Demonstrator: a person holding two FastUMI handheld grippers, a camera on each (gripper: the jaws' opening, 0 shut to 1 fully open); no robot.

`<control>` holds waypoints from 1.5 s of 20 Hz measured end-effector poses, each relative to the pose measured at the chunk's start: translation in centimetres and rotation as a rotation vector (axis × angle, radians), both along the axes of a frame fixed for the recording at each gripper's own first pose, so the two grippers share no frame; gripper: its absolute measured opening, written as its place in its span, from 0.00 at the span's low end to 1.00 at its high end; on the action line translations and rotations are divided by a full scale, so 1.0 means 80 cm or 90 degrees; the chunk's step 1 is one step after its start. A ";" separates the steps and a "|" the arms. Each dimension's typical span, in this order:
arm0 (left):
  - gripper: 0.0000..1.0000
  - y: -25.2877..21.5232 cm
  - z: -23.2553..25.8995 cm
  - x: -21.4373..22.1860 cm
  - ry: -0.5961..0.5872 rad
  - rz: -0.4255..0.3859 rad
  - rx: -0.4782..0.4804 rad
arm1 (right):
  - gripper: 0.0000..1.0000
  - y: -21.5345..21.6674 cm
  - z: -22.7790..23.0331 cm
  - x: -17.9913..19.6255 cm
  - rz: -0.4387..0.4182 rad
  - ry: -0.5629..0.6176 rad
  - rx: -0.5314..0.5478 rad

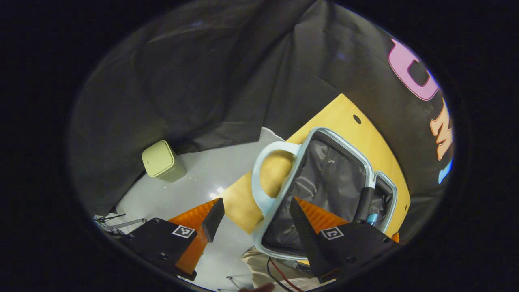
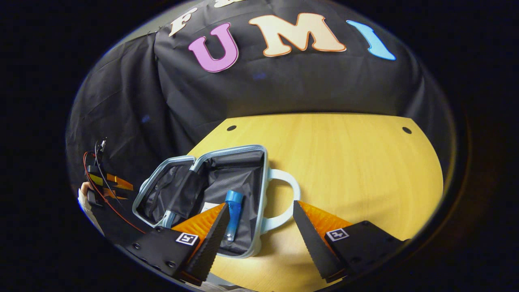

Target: First open the suitcase, pack the skin care products into it, and then close the suitcase.

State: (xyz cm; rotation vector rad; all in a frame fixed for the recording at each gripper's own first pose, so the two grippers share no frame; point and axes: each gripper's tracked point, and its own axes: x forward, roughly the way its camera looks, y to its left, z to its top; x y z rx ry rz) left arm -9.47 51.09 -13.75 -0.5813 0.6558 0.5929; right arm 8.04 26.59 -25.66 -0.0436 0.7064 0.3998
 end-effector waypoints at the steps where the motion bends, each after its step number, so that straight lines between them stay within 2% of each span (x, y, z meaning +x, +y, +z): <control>1: 0.96 0.008 -0.004 0.006 -0.002 -0.004 -0.002 | 0.98 -0.007 0.005 0.001 -0.008 -0.008 -0.003; 5: 0.92 0.042 -0.023 0.035 -0.011 -0.008 -0.015 | 0.98 -0.030 0.020 -0.005 -0.031 -0.023 -0.010; 6: 0.86 0.048 -0.030 0.041 -0.008 -0.005 -0.019 | 0.98 -0.033 0.022 -0.007 -0.033 -0.026 -0.012; 7: 0.84 0.048 -0.037 0.042 -0.001 -0.008 -0.029 | 0.94 -0.037 0.025 -0.009 -0.035 -0.031 -0.015; 8: 0.75 0.048 -0.043 0.045 0.001 -0.015 -0.043 | 0.98 -0.042 0.030 -0.011 -0.037 -0.038 -0.019; 9: 0.73 0.048 -0.049 0.053 -0.001 -0.024 -0.059 | 0.94 -0.047 0.033 -0.012 -0.041 -0.043 -0.025; 10: 0.68 0.048 -0.054 0.059 -0.004 -0.028 -0.072 | 0.98 -0.053 0.035 -0.012 -0.046 -0.046 -0.029; 13: 0.60 0.045 -0.068 0.070 -0.011 -0.029 -0.095 | 0.98 -0.065 0.038 -0.015 -0.063 -0.050 -0.032; 14: 0.41 0.042 -0.070 0.072 -0.012 -0.032 -0.102 | 0.98 -0.068 0.038 -0.017 -0.067 -0.051 -0.032; 15: 0.34 0.040 -0.072 0.072 -0.011 -0.034 -0.108 | 0.98 -0.072 0.040 -0.018 -0.071 -0.053 -0.034; 16: 0.32 0.037 -0.072 0.074 -0.016 -0.037 -0.114 | 0.98 -0.074 0.041 -0.019 -0.073 -0.054 -0.038; 17: 0.21 0.037 -0.072 0.076 -0.018 -0.031 -0.115 | 0.98 -0.077 0.040 -0.021 -0.075 -0.053 -0.040; 18: 0.14 0.037 -0.073 0.078 -0.018 -0.031 -0.111 | 0.98 -0.078 0.039 -0.024 -0.075 -0.052 -0.043; 21: 0.12 0.035 -0.059 0.078 -0.037 -0.054 -0.089 | 0.98 -0.079 0.034 -0.032 -0.068 -0.049 -0.052; 25: 0.05 0.025 -0.041 0.081 -0.081 -0.073 -0.090 | 0.98 -0.080 0.030 -0.038 -0.058 -0.047 -0.060; 30: 0.01 0.008 0.014 0.070 -0.109 -0.113 -0.039 | 0.98 -0.084 0.030 -0.036 -0.059 -0.047 -0.051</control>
